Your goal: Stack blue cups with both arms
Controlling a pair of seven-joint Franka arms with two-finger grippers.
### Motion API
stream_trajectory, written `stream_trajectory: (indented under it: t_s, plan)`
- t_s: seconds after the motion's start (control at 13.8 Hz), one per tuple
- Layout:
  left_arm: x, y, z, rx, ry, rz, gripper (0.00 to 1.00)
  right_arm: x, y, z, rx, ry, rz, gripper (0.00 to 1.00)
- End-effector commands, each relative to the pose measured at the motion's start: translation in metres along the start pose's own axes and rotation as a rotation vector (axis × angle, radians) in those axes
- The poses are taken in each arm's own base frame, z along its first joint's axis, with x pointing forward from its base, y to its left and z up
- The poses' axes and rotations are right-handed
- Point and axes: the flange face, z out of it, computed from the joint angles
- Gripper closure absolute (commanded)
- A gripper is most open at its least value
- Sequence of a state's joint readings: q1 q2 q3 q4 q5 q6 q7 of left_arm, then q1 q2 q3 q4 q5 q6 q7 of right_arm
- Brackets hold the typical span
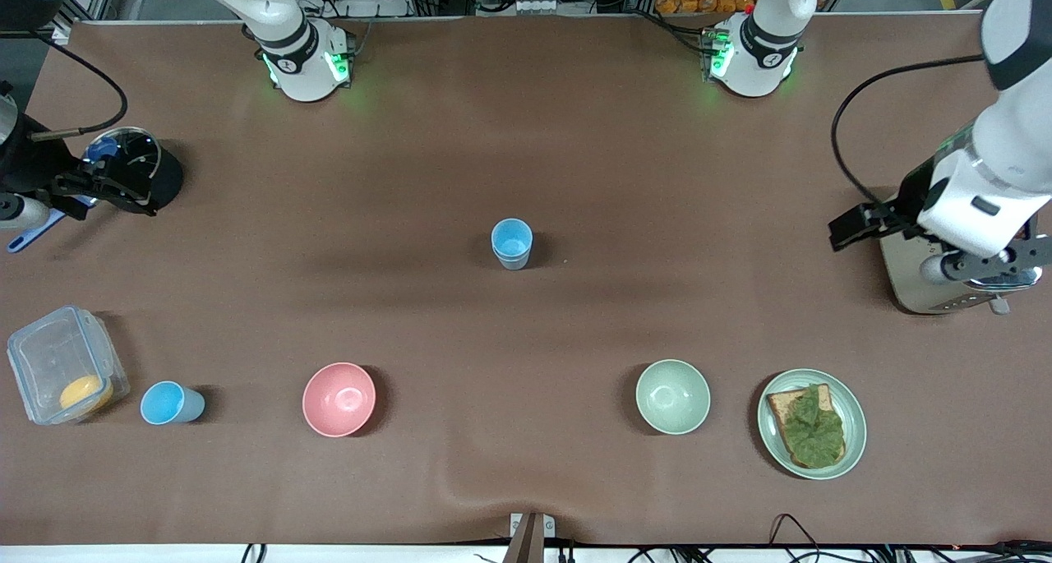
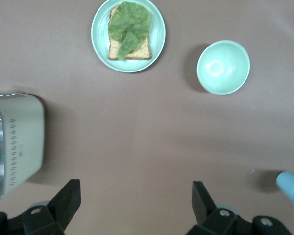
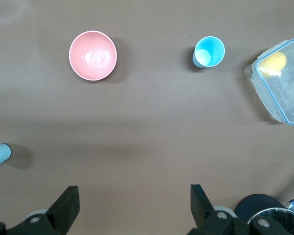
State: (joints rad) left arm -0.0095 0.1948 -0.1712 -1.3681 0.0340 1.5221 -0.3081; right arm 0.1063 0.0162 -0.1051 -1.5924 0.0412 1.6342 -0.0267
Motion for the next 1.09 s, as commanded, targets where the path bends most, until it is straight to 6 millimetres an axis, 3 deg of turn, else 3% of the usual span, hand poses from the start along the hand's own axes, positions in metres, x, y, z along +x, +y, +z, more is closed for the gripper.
stream_trajectory:
  t_s: [0.0, 0.29, 0.8, 1.01]
  plan:
    - [-0.030, -0.016, -0.009, 0.049, -0.039, 0.108, 0.00, 0.004, 0.005, 0.001, 0.009, -0.005, 0.010, 0.00]
    - [-0.060, -0.031, -0.027, 0.055, -0.030, 0.219, 0.00, 0.004, 0.005, 0.001, 0.009, -0.005, 0.008, 0.00]
    - [-0.057, -0.043, -0.034, 0.039, -0.017, 0.208, 0.00, 0.004, 0.002, 0.001, 0.009, -0.003, 0.004, 0.00]
    - [-0.055, -0.039, -0.043, 0.026, 0.003, 0.210, 0.00, 0.002, 0.000, -0.002, 0.009, -0.002, -0.001, 0.00]
